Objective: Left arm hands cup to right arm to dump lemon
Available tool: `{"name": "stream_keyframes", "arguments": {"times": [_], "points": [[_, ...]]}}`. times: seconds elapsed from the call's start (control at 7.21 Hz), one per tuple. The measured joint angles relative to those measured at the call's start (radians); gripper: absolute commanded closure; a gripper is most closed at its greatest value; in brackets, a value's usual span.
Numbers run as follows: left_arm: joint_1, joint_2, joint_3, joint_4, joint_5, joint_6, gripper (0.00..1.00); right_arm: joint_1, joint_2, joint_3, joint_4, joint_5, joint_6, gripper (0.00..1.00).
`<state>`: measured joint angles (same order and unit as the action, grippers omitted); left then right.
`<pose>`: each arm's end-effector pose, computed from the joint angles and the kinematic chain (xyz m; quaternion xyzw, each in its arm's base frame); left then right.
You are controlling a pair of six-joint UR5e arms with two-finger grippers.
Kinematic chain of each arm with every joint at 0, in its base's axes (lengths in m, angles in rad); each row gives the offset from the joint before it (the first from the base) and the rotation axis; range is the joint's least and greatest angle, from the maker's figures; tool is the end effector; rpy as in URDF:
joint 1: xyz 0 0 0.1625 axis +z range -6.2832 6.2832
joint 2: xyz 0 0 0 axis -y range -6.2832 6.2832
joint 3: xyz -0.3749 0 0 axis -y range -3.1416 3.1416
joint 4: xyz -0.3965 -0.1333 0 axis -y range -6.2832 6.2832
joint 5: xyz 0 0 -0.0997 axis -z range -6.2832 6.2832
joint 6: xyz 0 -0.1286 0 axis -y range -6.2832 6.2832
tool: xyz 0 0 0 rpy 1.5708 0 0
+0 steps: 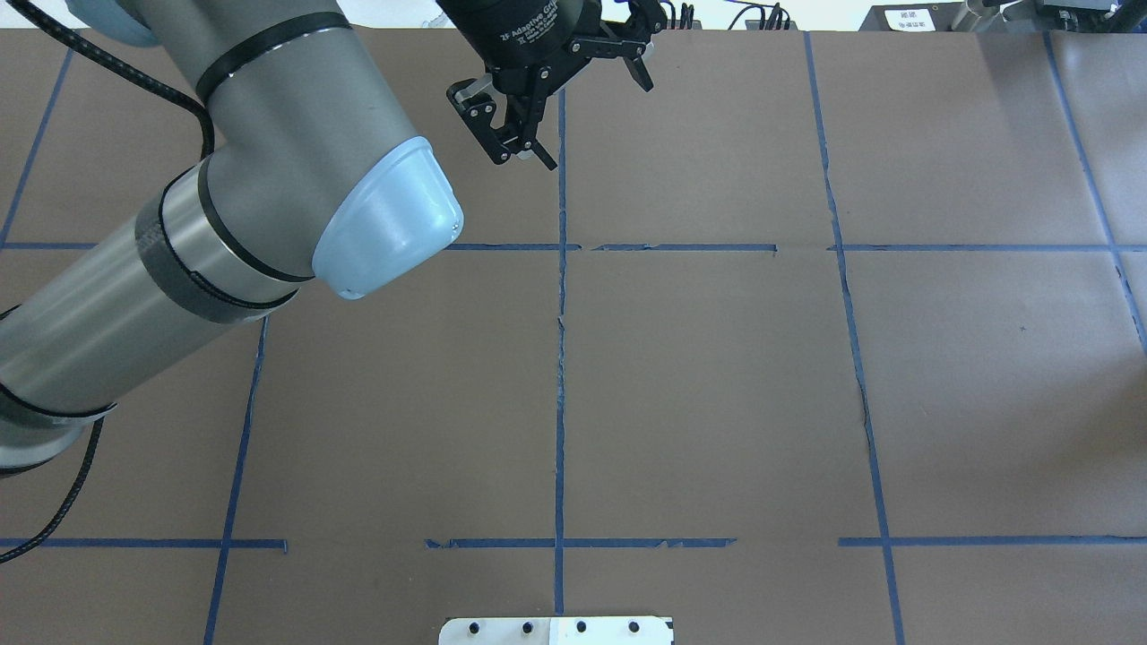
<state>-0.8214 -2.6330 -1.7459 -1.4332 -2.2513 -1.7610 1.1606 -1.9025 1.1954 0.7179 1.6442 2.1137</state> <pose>0.3646 -0.4688 -0.0731 -0.1176 0.5566 -0.2369 0.7876 -0.0086 -0.3305 0.6735 0.1914 -0.6847 0.5116 0.4825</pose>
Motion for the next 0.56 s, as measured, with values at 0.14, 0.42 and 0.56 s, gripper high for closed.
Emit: {"name": "stream_keyframes", "arguments": {"times": [0.14, 0.42, 0.56], "points": [[0.000, -0.002, -0.004, 0.003, 0.000, 0.000, 0.00, 0.022, 0.015, -0.014, 0.024, -0.002, 0.159, 0.93], [0.000, -0.003, -0.008, 0.005, 0.000, 0.000, 0.00, 0.038, 0.039, -0.077, 0.123, -0.035, 0.437, 0.92], [0.001, -0.003, -0.009, 0.005, 0.000, 0.000, 0.00, 0.039, 0.049, -0.100, 0.160, -0.059, 0.549, 0.91]]}}
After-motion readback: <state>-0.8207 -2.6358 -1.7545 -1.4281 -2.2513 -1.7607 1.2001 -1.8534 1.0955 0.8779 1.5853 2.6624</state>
